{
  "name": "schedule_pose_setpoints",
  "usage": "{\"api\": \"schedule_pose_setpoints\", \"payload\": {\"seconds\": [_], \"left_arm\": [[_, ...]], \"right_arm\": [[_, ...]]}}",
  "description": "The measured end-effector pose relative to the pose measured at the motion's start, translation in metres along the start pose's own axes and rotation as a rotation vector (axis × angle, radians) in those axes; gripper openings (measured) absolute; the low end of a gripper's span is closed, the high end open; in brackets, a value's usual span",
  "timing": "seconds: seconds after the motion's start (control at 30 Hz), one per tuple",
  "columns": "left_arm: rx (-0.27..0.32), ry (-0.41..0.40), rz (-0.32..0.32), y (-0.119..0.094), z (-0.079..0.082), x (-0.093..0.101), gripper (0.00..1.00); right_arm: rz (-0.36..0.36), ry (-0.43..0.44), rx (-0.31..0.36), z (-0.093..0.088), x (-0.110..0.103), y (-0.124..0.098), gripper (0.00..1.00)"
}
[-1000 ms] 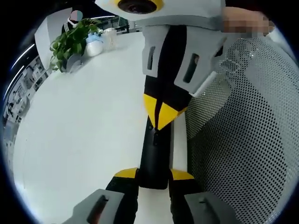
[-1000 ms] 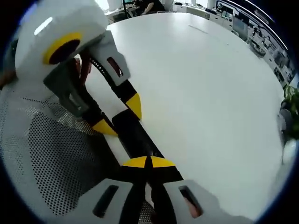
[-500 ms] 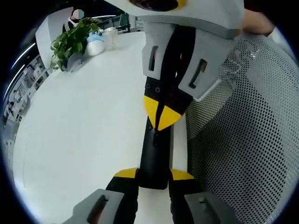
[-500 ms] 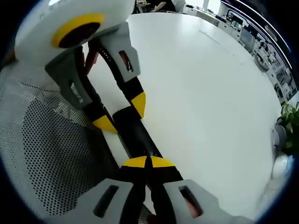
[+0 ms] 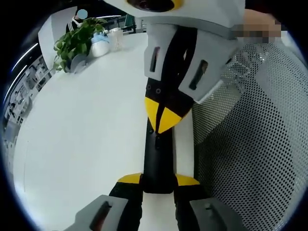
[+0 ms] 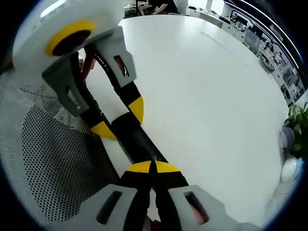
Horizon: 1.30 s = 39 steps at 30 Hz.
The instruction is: Press the specified remote control buttons in sequence, fully releasing each button before pressing the next.
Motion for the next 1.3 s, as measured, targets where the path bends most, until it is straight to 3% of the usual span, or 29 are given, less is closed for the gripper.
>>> {"api": "schedule_pose_setpoints", "payload": {"seconds": [0.33,0.67,0.87,1.3], "left_arm": [[0.008,-0.008,0.002,0.0,0.0,0.0,0.24],[0.012,-0.01,0.003,0.0,-0.001,0.0,0.24],[0.012,-0.012,0.004,0.0,-0.001,0.0,0.24],[0.011,-0.009,0.004,0.0,0.0,0.0,0.24]], "right_arm": [[0.054,0.102,0.042,-0.003,0.005,-0.001,0.0],[0.028,0.058,0.041,-0.003,0.001,-0.002,0.0],[0.063,0.082,0.005,-0.007,0.0,-0.004,0.0],[0.086,0.047,-0.009,-0.009,-0.005,-0.003,0.0]]}}
Point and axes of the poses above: the point that each gripper's makers call its tool centre point, and the gripper's own axes: y roughly forward along the fingers, x roughly to its right, z roughly out of its top, the point moved 6 cm from there along -y, roughly backward along the fingers, and after that the axes turned 12 degrees about y, right-handed, at the moved point
